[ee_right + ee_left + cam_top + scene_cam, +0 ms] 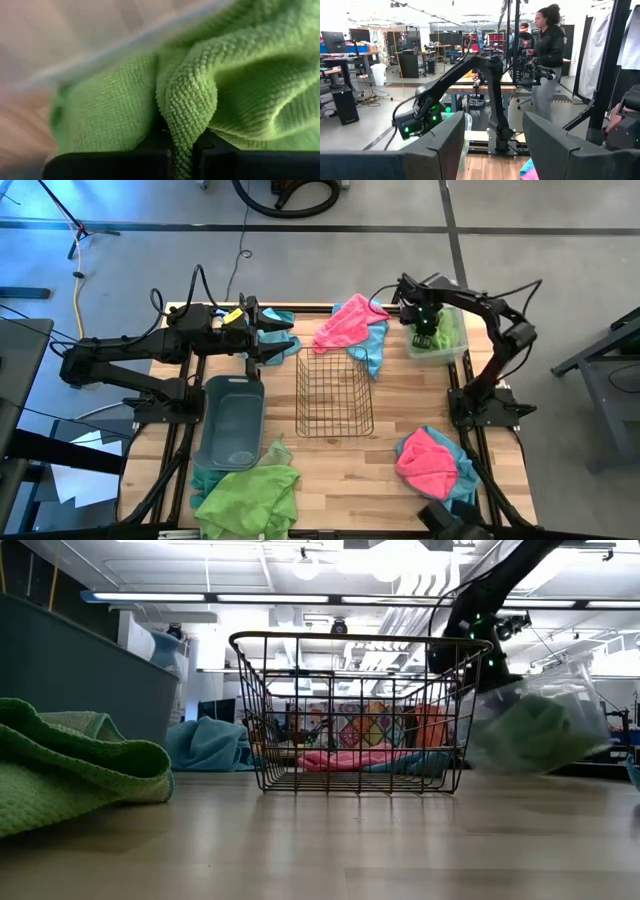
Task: Sort microfiber towel by color & place in baskets
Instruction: Put the green towel into the transparent bin
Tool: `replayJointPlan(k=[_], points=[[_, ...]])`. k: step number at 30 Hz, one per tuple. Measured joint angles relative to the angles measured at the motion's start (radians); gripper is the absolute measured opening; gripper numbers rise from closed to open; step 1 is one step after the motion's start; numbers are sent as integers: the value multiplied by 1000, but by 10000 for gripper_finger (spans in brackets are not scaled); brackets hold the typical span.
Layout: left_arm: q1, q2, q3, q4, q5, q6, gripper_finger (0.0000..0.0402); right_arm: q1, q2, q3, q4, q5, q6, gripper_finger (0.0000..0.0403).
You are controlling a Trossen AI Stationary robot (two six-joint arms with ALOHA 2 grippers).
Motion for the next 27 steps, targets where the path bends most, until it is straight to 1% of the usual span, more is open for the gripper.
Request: replayJointPlan(k=[7, 13, 16, 18, 21, 25, 27], points=[[0, 0, 0, 9, 0, 0, 188, 0, 0, 0, 12, 9, 4, 12], [0, 0, 0, 12, -28, 1, 188, 3, -33, 0, 2, -32, 2, 28], [0, 0, 0, 12, -30, 1, 188, 8, -64, 0, 23, -45, 8, 46], [0, 0, 0, 12, -30, 1, 188, 8, -83, 0, 24, -45, 8, 65], [0, 0, 0, 12, -30, 1, 188, 7, -106, 0, 21, -19, 22, 104], [0, 0, 0, 16, -30, 1, 188, 8, -137, 1, 9, 56, 39, 171], [0, 0, 0, 17, -30, 1, 188, 8, -153, 1, -7, 64, 34, 205]])
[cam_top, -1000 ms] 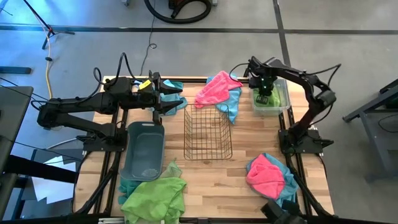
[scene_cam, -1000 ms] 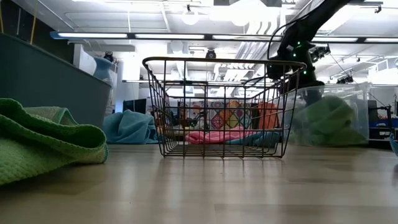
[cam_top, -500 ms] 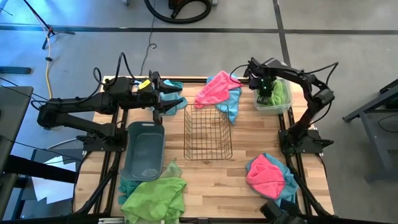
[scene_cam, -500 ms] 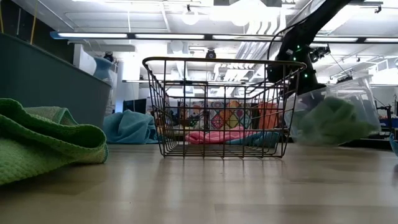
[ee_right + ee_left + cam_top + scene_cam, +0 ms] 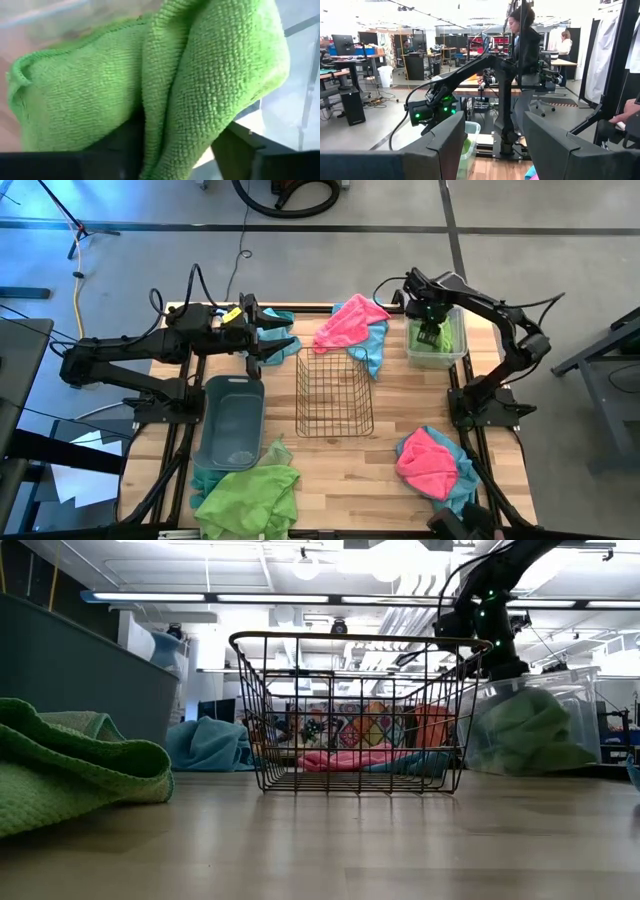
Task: Sort microfiber towel by color & place in baskets
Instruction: Put the green towel into the transparent bin, then adjust the transparent bin on the table
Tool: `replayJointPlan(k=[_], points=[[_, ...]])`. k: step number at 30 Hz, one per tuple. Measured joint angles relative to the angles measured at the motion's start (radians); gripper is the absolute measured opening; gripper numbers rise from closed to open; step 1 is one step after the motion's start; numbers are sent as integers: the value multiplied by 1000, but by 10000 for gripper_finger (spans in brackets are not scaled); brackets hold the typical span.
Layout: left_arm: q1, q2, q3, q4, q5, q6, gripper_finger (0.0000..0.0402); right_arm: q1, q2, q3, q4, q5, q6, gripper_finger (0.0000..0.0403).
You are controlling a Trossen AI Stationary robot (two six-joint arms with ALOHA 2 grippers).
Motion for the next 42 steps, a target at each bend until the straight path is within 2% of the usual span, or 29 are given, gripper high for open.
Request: replayJointPlan(k=[3, 6, 21, 29, 34, 38, 40, 42], points=[[0, 0, 0, 0, 0, 0, 188, 0, -25, 0, -26, -9, -3, 243], [0, 0, 0, 0, 0, 0, 188, 0, -61, 0, -35, -24, -4, 259], [0, 0, 0, 0, 0, 0, 188, 0, -290, 2, -17, -99, 3, 261], [0, 0, 0, -1, 0, 0, 188, -1, -359, 2, 107, -101, 240, 261], [0, 0, 0, -1, 0, 0, 188, 0, -355, 2, 149, -182, 399, 259], [0, 0, 0, -1, 0, 0, 188, 0, -314, 2, 181, -142, 531, 228], [0, 0, 0, -1, 0, 0, 188, -1, -285, 2, 220, -139, 587, 186], [0, 0, 0, -1, 0, 0, 188, 0, -254, 2, 262, -131, 629, 127]])
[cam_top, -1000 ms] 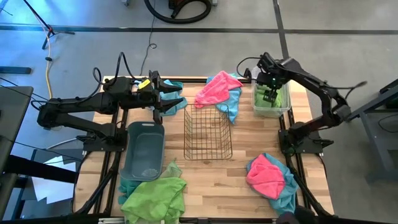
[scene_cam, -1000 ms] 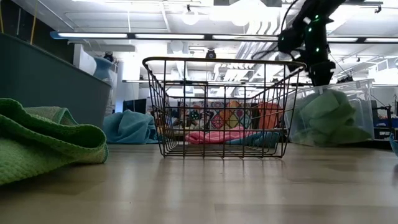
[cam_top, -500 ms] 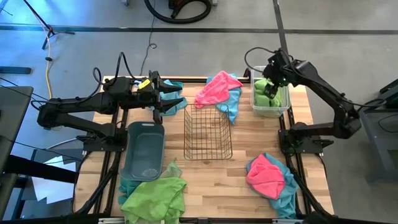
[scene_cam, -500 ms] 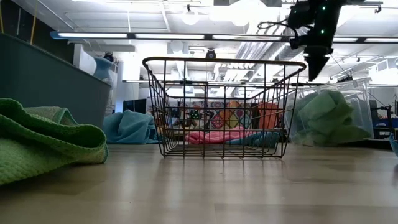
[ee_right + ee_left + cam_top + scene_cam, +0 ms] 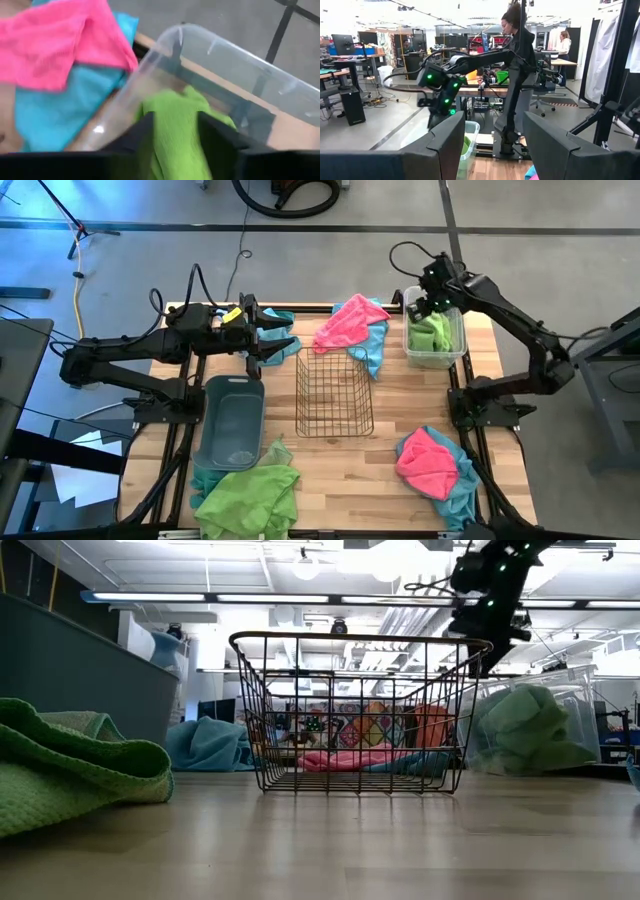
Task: Sort microfiber towel by color & place in baskets
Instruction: Adjust the transparent bin on the table
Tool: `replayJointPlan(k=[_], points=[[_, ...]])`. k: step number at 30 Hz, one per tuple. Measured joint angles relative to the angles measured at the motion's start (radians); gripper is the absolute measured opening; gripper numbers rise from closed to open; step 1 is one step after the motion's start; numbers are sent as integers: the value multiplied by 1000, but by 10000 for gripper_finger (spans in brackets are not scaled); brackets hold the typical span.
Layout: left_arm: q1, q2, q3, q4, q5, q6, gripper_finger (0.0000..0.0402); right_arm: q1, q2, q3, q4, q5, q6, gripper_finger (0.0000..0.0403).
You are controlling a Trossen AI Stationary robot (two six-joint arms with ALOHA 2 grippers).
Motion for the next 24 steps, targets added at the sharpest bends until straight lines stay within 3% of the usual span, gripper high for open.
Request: replayJointPlan(k=[2, 4, 8, 21, 24], points=[[0, 0, 0, 0, 0, -3, 188, 0, 30, 0, 44, 29, 39, 54], [0, 0, 0, 0, 0, -18, 188, -5, 54, 0, 79, 68, 62, 16], [0, 0, 0, 0, 0, -45, 188, -22, 104, 0, 111, 121, 118, 18], [0, 0, 0, 0, 0, -54, 188, 8, 231, 0, 153, 82, 155, 1], [0, 0, 0, -1, 0, -53, 188, 9, 240, 0, 171, 30, 184, 1]])
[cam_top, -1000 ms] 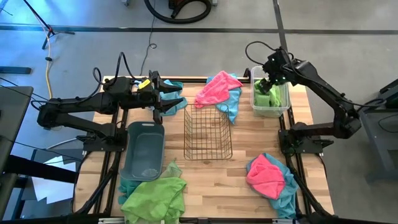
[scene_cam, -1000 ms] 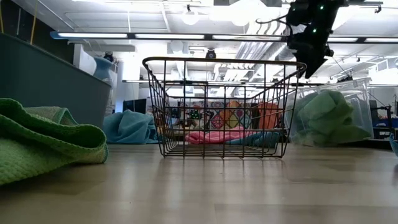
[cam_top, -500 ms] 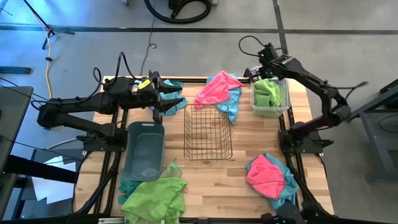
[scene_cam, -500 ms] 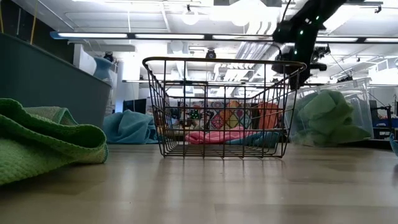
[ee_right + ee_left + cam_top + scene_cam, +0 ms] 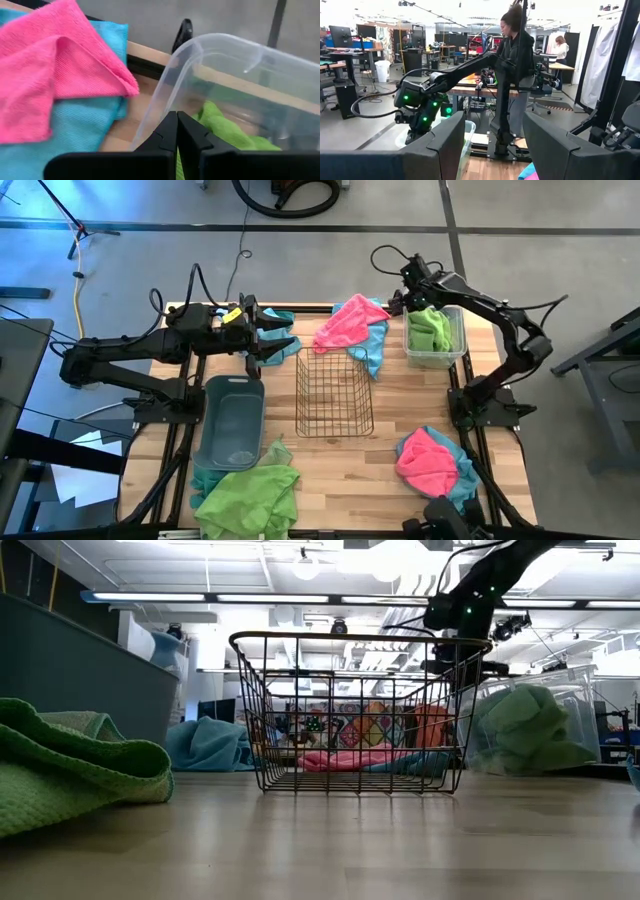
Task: Sort microfiber towel by color & place in baskets
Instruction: Adjust the transparent bin on the table, then put the green towel into the transparent bin
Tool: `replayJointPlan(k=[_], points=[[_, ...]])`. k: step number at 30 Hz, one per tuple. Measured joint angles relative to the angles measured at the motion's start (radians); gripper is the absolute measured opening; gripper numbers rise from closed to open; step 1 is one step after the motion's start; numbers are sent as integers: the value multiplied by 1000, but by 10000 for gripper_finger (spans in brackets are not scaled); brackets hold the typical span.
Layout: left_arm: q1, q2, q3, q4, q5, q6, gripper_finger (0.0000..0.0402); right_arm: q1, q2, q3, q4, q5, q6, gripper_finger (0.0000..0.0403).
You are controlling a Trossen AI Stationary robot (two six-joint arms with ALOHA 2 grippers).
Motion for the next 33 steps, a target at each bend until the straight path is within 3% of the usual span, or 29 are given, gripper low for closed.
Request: replayJointPlan(k=[8, 15, 19, 22, 26, 33], points=[[0, 0, 0, -1, 0, 1, 188, 0, -11, 0, 102, -103, 85, 0], [0, -3, 0, -3, 6, 1, 188, -9, -49, 9, 87, -79, 40, 0], [0, -38, -2, -17, 14, 0, 188, -29, -112, 81, 51, 8, -60, 0], [0, -69, -2, -29, 10, -2, 188, -38, -160, 146, 30, -14, -113, 0], [0, -93, -2, -29, 10, -53, 188, -16, -220, 198, 54, -172, -151, 0], [0, -97, -2, -31, 36, -159, 188, 123, -326, 129, 243, -630, -173, 0]])
